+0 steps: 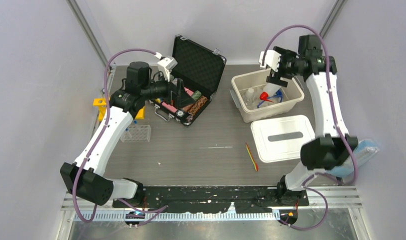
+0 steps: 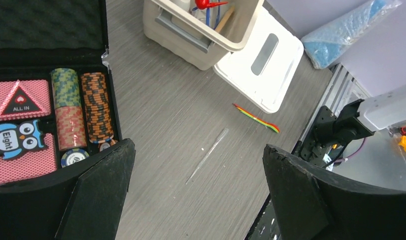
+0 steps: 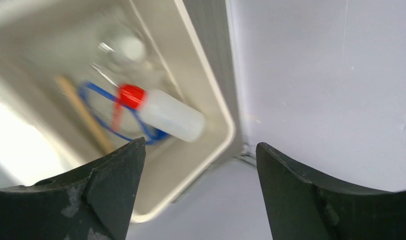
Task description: Organize the chemistry lab equipment
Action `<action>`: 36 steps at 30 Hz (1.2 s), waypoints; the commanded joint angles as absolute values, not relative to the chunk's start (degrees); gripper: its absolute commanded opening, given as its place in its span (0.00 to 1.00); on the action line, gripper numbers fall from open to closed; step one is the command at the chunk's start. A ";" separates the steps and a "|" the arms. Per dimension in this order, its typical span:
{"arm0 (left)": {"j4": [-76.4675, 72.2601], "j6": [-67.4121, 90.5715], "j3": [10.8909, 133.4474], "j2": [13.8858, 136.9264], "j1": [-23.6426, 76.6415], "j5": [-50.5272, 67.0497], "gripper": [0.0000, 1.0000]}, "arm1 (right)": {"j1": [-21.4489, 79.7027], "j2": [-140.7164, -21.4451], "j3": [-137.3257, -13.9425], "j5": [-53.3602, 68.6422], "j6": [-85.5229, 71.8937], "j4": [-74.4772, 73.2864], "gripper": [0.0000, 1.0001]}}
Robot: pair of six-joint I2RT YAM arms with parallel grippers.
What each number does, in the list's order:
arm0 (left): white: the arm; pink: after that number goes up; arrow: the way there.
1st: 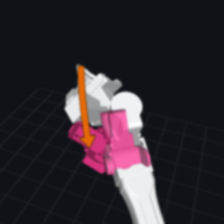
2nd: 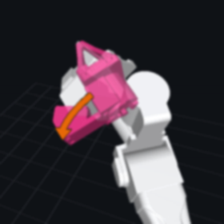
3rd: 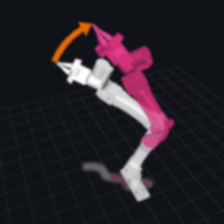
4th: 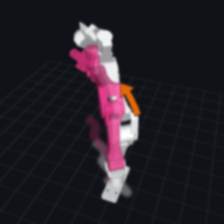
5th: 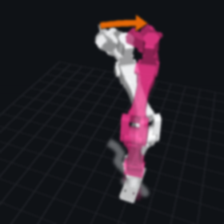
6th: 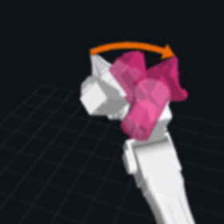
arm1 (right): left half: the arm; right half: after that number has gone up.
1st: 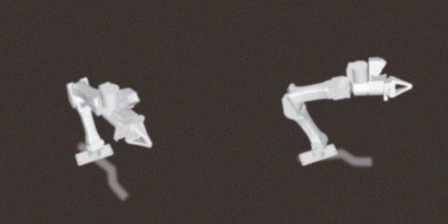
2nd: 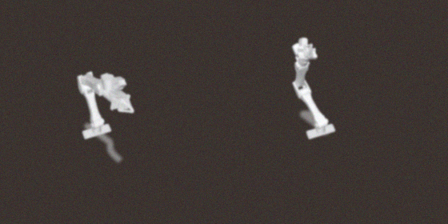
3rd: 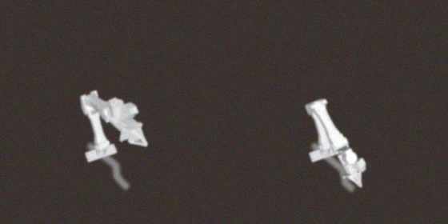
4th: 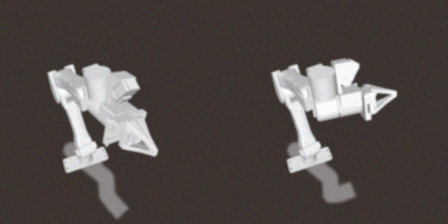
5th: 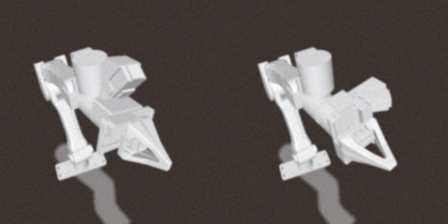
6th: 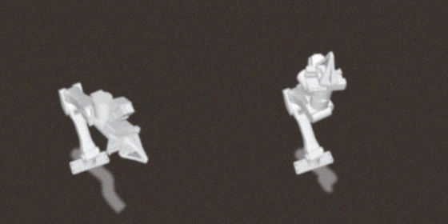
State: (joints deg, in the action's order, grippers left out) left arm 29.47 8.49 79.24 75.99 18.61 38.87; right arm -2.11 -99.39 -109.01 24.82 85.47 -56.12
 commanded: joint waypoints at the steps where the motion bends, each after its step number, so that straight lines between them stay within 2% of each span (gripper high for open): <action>1: 30.51 6.86 78.52 74.44 18.20 36.86 1.00 | 2.68 -87.33 -100.96 31.40 59.45 -67.98 0.81; 6: 30.49 7.65 76.65 73.74 18.11 36.78 1.00 | 10.04 -77.54 -84.93 29.40 45.43 -73.58 0.70; 9: 30.12 8.56 75.42 73.44 18.06 37.13 1.00 | 15.03 -74.18 -75.47 26.78 40.23 -71.46 0.61; 16: 29.19 9.23 73.59 72.21 18.09 36.64 1.00 | 23.39 -73.23 -61.42 22.75 29.21 -61.67 0.51; 20: 28.91 9.54 72.84 71.49 18.11 36.30 1.00 | 26.22 -74.31 -57.86 17.87 18.63 -54.64 0.48; 24: 28.45 9.84 72.34 71.14 18.02 36.06 1.00 | 29.63 -74.79 -55.56 11.07 6.72 -49.65 0.49; 29: 27.55 10.68 71.56 71.14 18.02 36.16 1.00 | 32.10 -76.22 -54.61 2.61 2.92 -47.84 0.48; 33: 27.31 10.13 71.20 71.17 18.02 37.03 1.00 | 32.30 -78.04 -55.80 1.12 0.80 -48.01 0.44; 36: 26.84 8.14 69.68 71.24 19.00 37.49 1.00 | 32.16 -74.65 -54.07 0.30 0.07 -45.10 0.43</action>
State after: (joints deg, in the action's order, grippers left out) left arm 29.50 10.09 71.24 72.47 18.35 36.27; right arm 32.10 -78.06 -54.96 3.99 3.79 -49.50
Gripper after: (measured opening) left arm 0.994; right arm 0.437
